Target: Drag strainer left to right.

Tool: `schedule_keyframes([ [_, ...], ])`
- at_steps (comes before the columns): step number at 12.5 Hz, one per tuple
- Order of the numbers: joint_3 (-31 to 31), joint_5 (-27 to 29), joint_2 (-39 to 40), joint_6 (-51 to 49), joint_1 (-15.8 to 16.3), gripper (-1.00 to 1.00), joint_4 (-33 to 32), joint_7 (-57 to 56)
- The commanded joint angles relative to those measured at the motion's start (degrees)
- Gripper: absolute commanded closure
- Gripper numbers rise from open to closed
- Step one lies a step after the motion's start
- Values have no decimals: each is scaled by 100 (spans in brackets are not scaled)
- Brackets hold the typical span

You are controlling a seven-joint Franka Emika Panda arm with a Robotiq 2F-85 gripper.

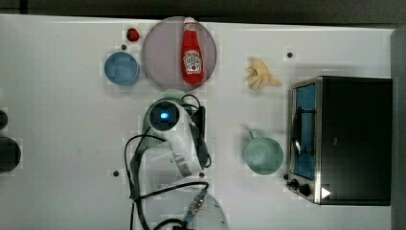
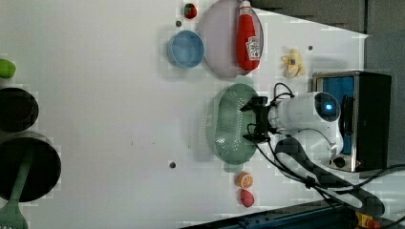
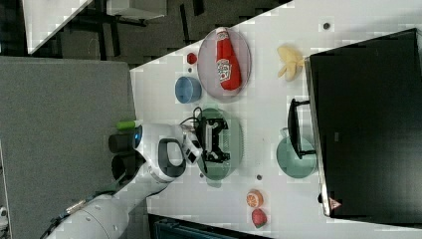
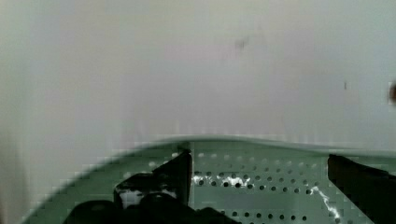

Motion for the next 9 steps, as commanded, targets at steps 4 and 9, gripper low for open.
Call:
schedule_keyframes([
  [4, -624, -2, -114, 59, -112, -100, -27, -1004],
  [9, -1153, -2, -114, 174, -135, -100, -27, -1717],
])
